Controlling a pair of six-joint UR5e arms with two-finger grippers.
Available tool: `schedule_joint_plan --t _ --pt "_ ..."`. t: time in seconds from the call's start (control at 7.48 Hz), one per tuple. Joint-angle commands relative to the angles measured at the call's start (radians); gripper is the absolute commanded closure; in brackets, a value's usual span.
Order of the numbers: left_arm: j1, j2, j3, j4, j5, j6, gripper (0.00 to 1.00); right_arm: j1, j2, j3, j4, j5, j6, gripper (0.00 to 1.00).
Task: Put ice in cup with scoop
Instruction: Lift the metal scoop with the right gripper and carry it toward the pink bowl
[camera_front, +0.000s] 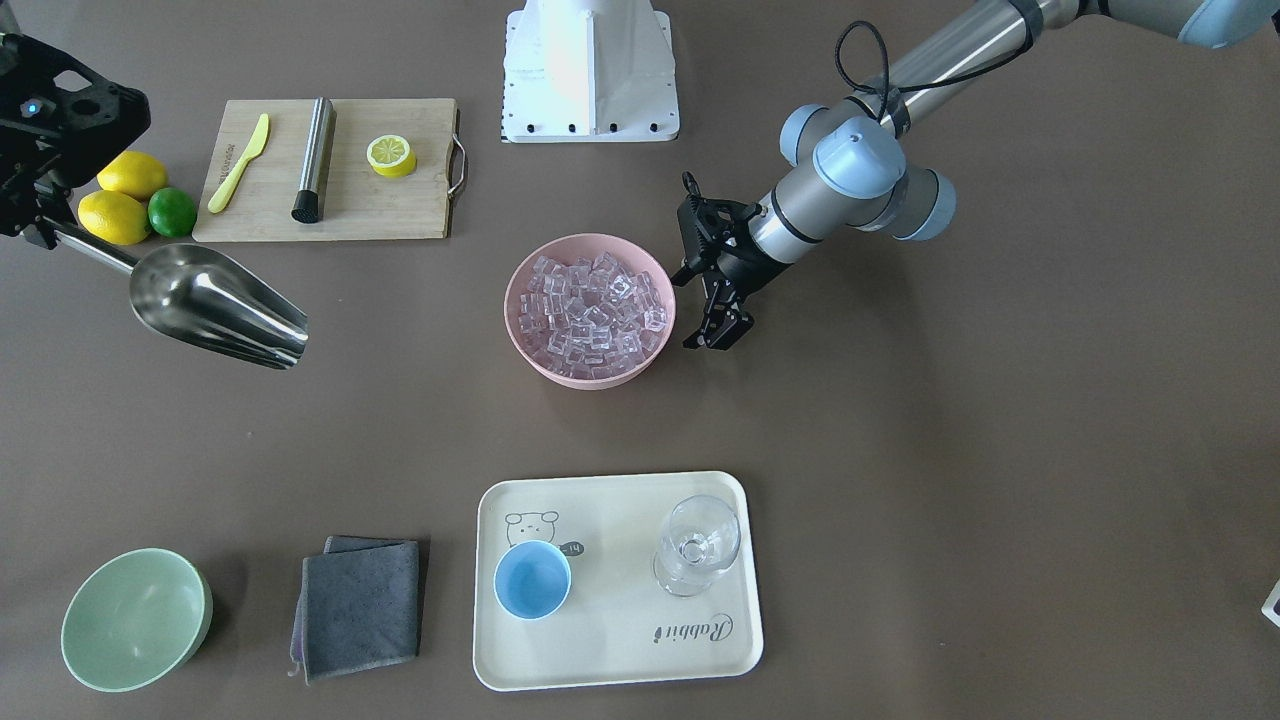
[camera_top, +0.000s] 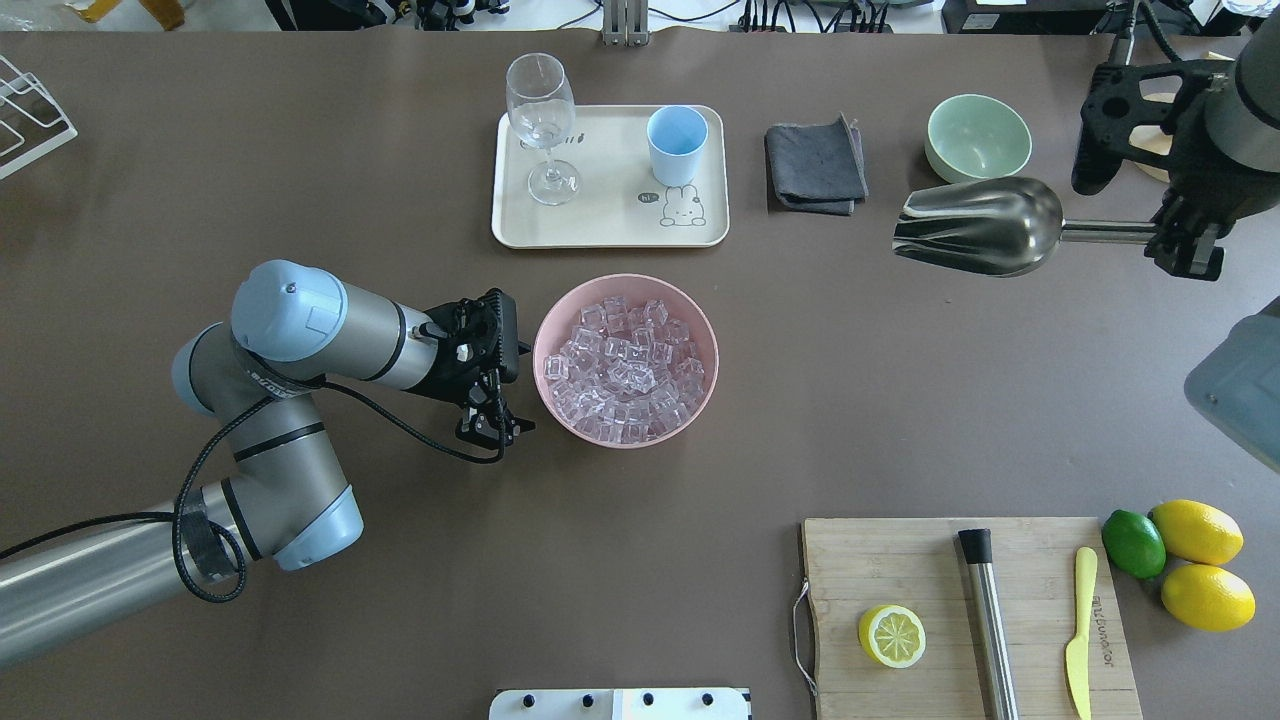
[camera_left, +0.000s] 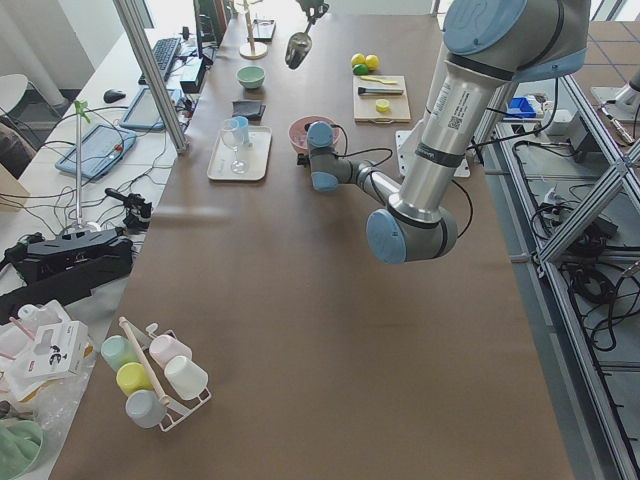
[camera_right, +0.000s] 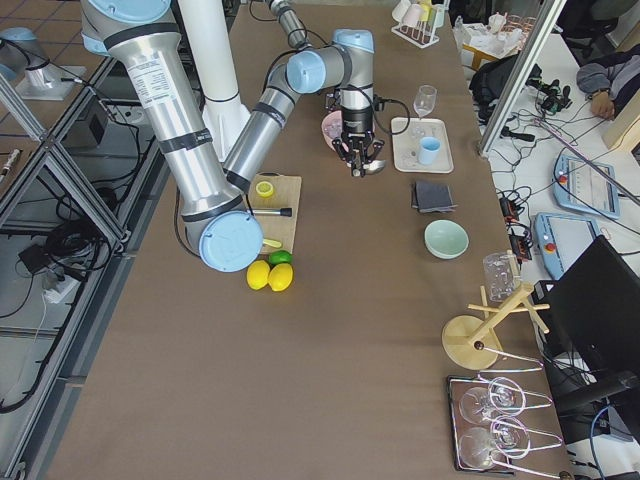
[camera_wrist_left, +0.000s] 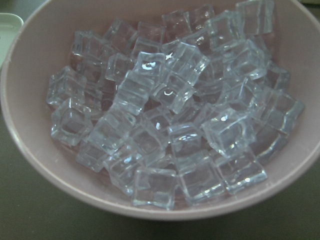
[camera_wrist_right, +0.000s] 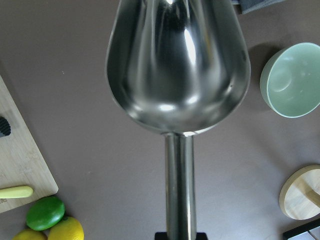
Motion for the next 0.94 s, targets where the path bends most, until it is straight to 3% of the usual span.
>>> schedule_joint_plan --t 0.0,0.27,0.8 --pt "0.0 -0.001 0.001 0.0 0.0 0.0 0.01 -0.042 0.092 0.002 -0.102 -0.022 0.011 1.0" --pt "0.0 -0.001 0.002 0.0 0.0 0.0 0.01 -0.087 0.242 -0.072 -0.192 -0.035 0.01 1.0" --pt "0.0 0.001 0.001 0.0 0.0 0.002 0.01 -0.242 0.335 -0.158 -0.184 -0.127 0.118 1.0"
